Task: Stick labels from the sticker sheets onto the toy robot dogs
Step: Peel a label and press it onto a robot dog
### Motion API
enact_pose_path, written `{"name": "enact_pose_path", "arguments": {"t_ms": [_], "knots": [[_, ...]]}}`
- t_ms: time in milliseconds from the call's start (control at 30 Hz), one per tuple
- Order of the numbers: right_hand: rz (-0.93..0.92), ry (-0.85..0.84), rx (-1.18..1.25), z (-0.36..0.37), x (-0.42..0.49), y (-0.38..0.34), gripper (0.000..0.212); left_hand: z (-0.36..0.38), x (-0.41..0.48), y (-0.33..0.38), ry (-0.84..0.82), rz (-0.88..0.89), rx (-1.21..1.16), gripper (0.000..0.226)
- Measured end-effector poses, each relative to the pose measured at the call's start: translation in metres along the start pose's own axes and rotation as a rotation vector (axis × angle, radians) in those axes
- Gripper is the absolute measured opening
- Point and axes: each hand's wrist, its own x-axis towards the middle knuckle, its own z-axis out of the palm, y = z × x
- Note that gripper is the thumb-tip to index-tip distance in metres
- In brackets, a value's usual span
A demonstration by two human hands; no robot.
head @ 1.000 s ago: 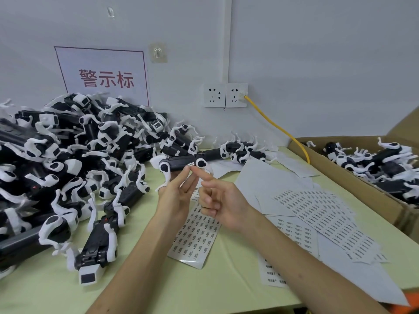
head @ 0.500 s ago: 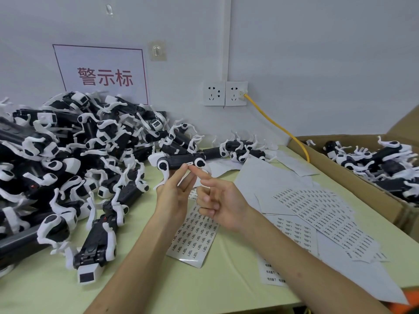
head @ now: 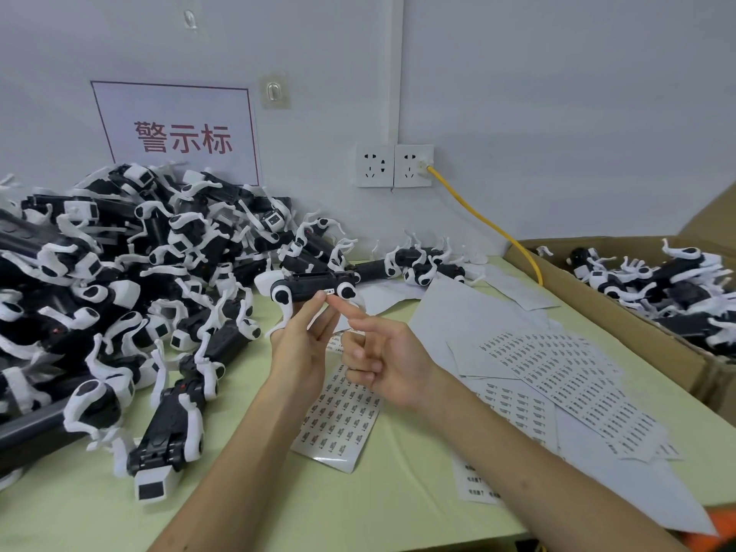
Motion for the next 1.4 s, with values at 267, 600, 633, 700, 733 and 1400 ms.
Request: {"name": "enact_pose_path", "arguments": {"t_ms": [267,600,633,700,733,1400], "knots": [[0.009,-0.011,-0.009,-0.0015,0.0005,0.0020,0.051,-0.0020,0.0025,-0.0034,0.131,0.082,0.047,0.021],[0.018,-0.033,-0.030,-0.0015,0.0018,0.0036,0.049,-0.0014,0.0054,-0.0094,0.302,0.158,0.114,0.011],[0.017,-0.030,-0.032,-0.0012,0.0016,0.0033,0.049,-0.0009,0.0050,-0.0094,0.315,0.165,0.120,0.010],[0.018,-0.019,-0.039,-0.0005,0.0015,0.0033,0.050,0.0004,0.0037,-0.0088,0.332,0.178,0.127,0.011],[0.019,-0.014,-0.042,-0.0001,0.0015,0.0033,0.050,0.0009,0.0031,-0.0084,0.338,0.181,0.129,0.012],[0.033,-0.023,-0.047,0.0028,-0.0010,0.0024,0.041,-0.0014,0.0048,-0.0073,0.298,0.164,0.078,0.012]]}}
